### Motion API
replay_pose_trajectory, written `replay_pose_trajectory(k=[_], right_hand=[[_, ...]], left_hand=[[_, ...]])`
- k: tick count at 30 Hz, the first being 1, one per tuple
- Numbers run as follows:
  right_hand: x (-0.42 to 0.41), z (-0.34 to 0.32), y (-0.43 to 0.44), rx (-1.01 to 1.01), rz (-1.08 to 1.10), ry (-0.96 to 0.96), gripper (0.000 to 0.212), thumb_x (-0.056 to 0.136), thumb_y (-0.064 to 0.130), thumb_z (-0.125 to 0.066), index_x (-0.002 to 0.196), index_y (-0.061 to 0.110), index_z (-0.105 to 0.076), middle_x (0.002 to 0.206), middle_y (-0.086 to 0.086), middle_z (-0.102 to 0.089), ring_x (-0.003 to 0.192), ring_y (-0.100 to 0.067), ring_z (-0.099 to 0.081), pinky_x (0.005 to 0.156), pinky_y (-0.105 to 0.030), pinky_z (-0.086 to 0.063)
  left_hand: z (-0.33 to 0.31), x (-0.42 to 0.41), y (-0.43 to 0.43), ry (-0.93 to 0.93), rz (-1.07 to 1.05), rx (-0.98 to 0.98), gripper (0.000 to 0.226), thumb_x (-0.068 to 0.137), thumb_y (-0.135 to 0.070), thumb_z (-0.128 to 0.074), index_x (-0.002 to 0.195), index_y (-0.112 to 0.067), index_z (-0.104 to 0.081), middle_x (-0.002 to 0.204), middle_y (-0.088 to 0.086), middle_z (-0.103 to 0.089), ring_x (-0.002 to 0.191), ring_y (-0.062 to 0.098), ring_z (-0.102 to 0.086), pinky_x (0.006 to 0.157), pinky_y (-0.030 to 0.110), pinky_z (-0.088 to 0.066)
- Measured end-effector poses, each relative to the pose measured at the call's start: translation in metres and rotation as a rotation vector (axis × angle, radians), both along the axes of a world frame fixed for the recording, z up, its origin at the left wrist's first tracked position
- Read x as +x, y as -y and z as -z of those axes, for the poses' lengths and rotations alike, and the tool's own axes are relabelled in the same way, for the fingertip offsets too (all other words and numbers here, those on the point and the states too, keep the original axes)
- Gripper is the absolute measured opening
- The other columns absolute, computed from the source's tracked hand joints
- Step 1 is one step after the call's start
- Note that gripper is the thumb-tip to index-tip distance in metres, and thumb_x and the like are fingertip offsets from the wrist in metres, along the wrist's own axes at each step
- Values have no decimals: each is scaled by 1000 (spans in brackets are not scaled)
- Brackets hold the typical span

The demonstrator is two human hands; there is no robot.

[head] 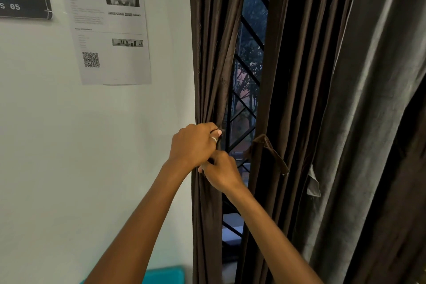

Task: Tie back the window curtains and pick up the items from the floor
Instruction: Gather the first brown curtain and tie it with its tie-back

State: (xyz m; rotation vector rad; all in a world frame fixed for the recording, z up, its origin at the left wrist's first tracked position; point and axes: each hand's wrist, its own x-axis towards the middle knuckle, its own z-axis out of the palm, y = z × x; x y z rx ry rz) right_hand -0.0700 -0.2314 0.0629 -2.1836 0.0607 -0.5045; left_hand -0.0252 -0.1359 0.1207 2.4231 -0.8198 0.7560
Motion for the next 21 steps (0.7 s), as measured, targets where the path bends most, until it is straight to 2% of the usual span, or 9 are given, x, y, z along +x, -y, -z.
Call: replay_pose_trajectory(k=[2, 4, 7, 9, 11, 13, 15, 18, 21], right_hand=[[-1, -1, 1, -11, -9, -11, 18, 94, 13, -52, 88, 5, -67, 83, -13, -71, 76, -27, -66, 59, -31, -46], [-2, -4, 4, -53, -31, -8, 19, 97, 15, -50, 93, 8, -68, 87, -10, -72, 76, -23, -66, 59, -30, -46], [-4, -8, 12, -154, -26, 24, 20, 99, 18, -50, 97, 17, -71, 90, -5, -74, 80, -21, -67, 69, -35, -52], [-5, -12, 19, -263, 40, 89, 20, 99, 19, -53, 94, 18, -73, 89, -4, -74, 82, -24, -67, 68, -36, -53], [-7, -17, 26, -402, 114, 191, 19, 99, 21, -56, 92, 16, -72, 84, -5, -72, 80, -26, -67, 61, -35, -47], [-10, -25, 30, -562, 193, 274, 19, 101, 25, -56, 97, 16, -72, 87, -4, -69, 85, -25, -64, 60, -33, -43], [-12, -32, 32, -663, 238, 332, 21, 103, 27, -53, 106, 16, -71, 99, -3, -66, 96, -22, -59, 64, -33, -46], [-9, -37, 39, -677, 143, 367, 20, 104, 23, -52, 110, 16, -69, 111, 0, -61, 103, -21, -53, 71, -38, -53], [-1, -35, 49, -603, -23, 386, 17, 104, 21, -52, 109, 14, -67, 114, 2, -62, 104, -18, -51, 81, -41, -53]], left_hand=[[1, 5, 1, -77, 62, 1, 25, 105, -39, -41, 112, -29, -63, 102, -3, -73, 88, 20, -68, 80, 37, -57], [5, 13, -1, -158, 127, -6, 23, 106, -40, -37, 109, -31, -58, 101, -8, -73, 88, 17, -68, 82, 41, -58], [12, 22, -9, -196, 194, 0, 20, 106, -41, -33, 102, -35, -51, 96, -13, -72, 86, 12, -68, 80, 43, -58], [15, 25, -14, -191, 224, -10, 18, 107, -38, -33, 101, -32, -49, 86, -13, -68, 78, 11, -66, 76, 40, -58], [17, 26, -17, -174, 248, -36, 16, 107, -35, -35, 100, -31, -49, 76, -14, -61, 69, 10, -61, 69, 34, -54], [20, 28, -20, -177, 276, -72, 16, 107, -36, -36, 103, -30, -50, 78, -9, -63, 69, 12, -61, 68, 33, -53], [23, 27, -22, -198, 313, -115, 21, 106, -37, -36, 107, -26, -54, 81, -4, -65, 71, 14, -63, 69, 32, -54], [30, 27, -25, -197, 335, -169, 25, 105, -38, -37, 109, -22, -56, 84, -4, -66, 73, 15, -63, 70, 29, -54], [34, 29, -30, -188, 318, -222, 17, 104, -38, -42, 102, -26, -54, 82, -9, -64, 72, 12, -63, 68, 20, -51]])
